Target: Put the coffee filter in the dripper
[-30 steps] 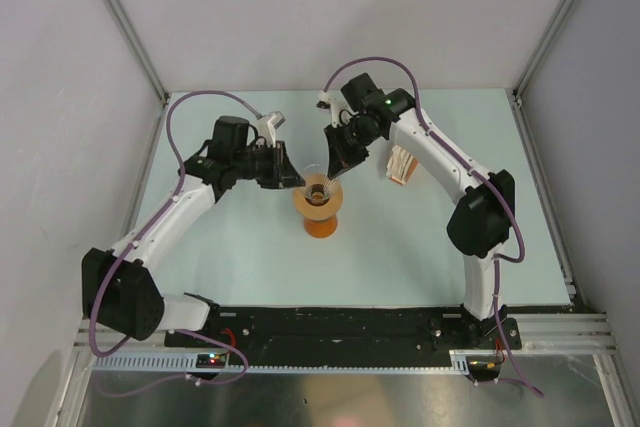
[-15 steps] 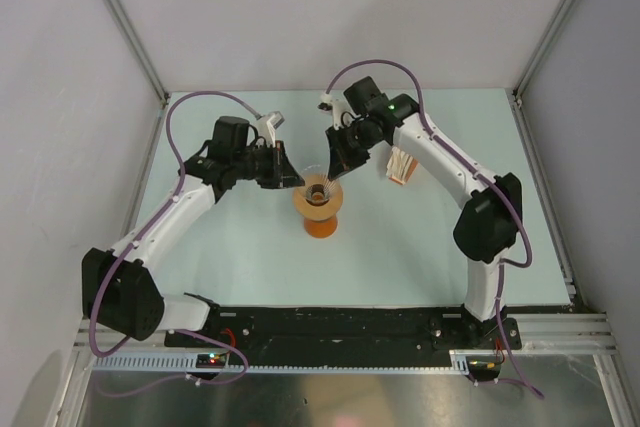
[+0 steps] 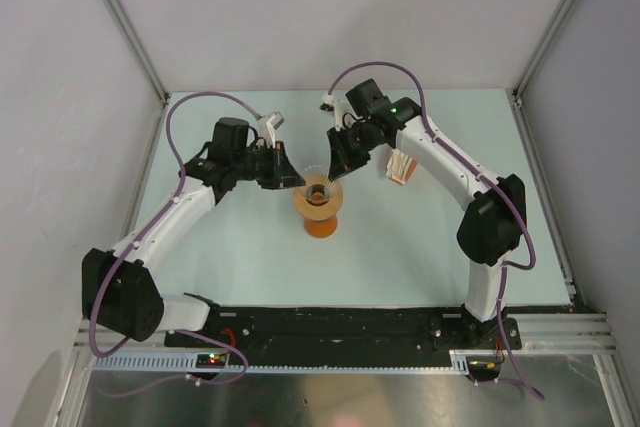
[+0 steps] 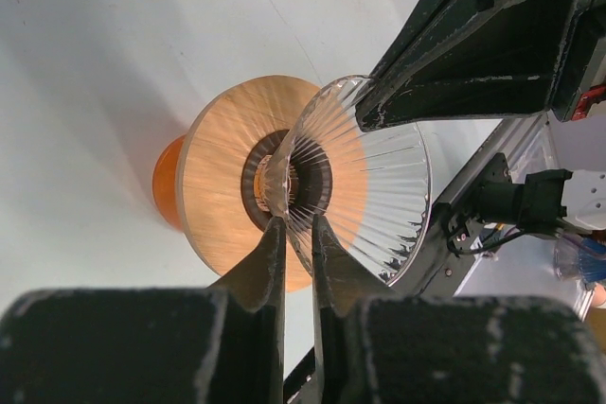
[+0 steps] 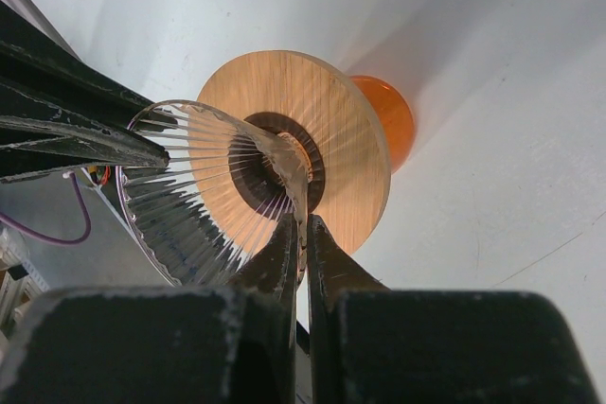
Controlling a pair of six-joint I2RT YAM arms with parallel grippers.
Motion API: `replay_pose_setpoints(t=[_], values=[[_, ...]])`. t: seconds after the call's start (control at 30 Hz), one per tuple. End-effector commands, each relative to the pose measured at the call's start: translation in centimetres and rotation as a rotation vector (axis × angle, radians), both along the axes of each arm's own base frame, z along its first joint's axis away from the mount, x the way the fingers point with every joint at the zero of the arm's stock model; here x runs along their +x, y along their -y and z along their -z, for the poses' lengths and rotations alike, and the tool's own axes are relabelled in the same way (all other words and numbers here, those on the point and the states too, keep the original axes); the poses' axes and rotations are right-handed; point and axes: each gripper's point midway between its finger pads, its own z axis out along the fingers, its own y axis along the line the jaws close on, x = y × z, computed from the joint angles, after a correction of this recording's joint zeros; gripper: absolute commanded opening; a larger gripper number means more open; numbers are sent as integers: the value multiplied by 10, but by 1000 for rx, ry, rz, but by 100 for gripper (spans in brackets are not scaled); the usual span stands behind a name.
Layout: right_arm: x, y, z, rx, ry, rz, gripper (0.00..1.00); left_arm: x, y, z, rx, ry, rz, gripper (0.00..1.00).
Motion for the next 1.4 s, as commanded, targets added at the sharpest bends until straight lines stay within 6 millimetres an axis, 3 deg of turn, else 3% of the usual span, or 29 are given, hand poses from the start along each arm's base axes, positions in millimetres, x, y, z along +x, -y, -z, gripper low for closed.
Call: replay_pose_setpoints(t=[0.0,0.4,0.57,0.8,1.0,1.23,1.37], values=[[-6,10,57,-142,-50,-30,0,-9,-9,55,134,-66,28,0],[-7,13,70,-163,-64,-38,0,-12,-16,81,185,-114,16,0],[-9,11,68,-154,-66,-52,0,-9,-15,75,180,-100,12,1],[-9,9,57,-141,-58,-44,3,-5,-13,53,154,-42,4,22],[-7,6,41,-102,-44,-28,12,-3,-12,43,144,-13,4,30],[-3,4,25,-57,-36,-14,28,1,-11,31,133,17,2,42],[-4,1,14,-23,-31,-17,39,2,-9,23,121,35,5,54]])
